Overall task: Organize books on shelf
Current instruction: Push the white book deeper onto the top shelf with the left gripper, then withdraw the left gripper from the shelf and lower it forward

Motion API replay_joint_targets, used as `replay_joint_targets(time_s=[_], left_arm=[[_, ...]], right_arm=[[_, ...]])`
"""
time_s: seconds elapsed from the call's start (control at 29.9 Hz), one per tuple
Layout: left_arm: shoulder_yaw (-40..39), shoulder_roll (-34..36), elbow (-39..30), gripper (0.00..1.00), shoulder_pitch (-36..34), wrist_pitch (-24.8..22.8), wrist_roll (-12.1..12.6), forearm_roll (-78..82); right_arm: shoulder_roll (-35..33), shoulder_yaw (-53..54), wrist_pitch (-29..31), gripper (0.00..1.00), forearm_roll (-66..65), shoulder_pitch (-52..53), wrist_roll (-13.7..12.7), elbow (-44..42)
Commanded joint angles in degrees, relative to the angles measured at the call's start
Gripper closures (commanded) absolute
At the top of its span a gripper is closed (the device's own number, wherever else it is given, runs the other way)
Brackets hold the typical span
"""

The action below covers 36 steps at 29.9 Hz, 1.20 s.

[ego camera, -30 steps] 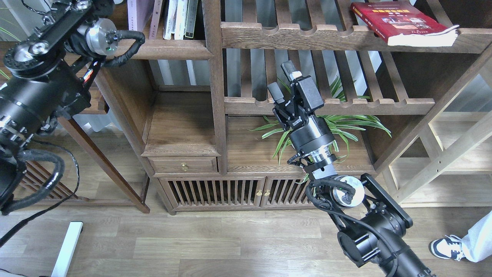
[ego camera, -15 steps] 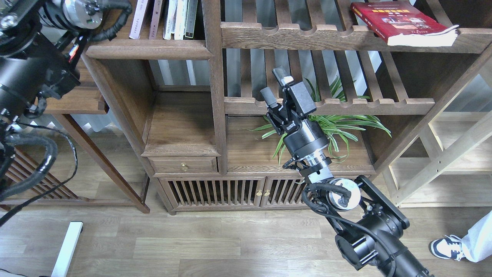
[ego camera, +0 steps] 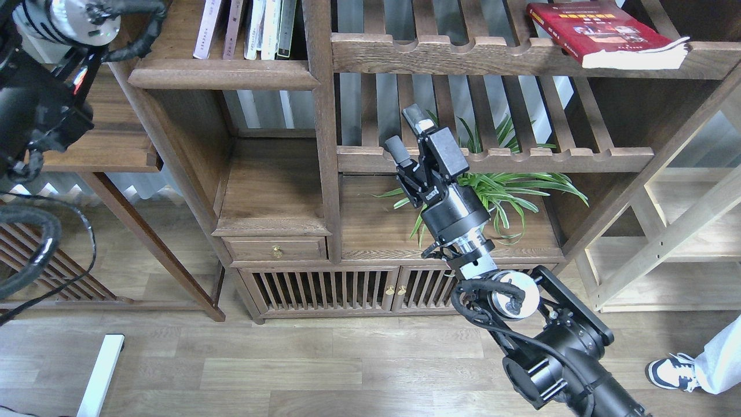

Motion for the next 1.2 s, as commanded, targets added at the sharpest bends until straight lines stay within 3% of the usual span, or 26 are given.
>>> replay_joint_targets(time_s=[0.0, 0.13, 0.3, 0.5, 0.8, 1.17], left_arm=[[-0.3, 1.7, -3.8, 0.6, 3.2, -2.2, -0.2, -1.7], [-0.3, 3.5, -7.0, 0.58, 5.0, -5.3, -1.7, -4.7], [-1.4, 5.2, -10.2, 0.57, 6.1, -13.9, -2.4, -6.1], [-5.0, 5.5, -20.0, 0.56, 9.4, -14.5, -1.2, -11.7], [-7.1, 5.6, -33.2, 0.53, 18.9, -15.2, -1.7, -13.0], [-6.7, -2.7, -35.2, 0.52, 25.1, -19.3, -1.9, -13.0]], right_arm=[[0.0, 0.3, 0.0, 0.01, 0.0, 0.0, 0.2, 0.0], [0.0, 0.5, 0.0, 0.02, 0.1, 0.2, 0.3, 0.1], [0.0, 1.0, 1.3, 0.01, 0.1, 0.2, 0.3, 0.1], [0.0, 3.0, 2.0, 0.01, 0.1, 0.5, 0.3, 0.1], [0.0, 3.4, 1.3, 0.02, 0.1, 2.0, 0.3, 0.2], [0.0, 10.5, -0.8, 0.02, 0.1, 1.8, 0.4, 0.3]])
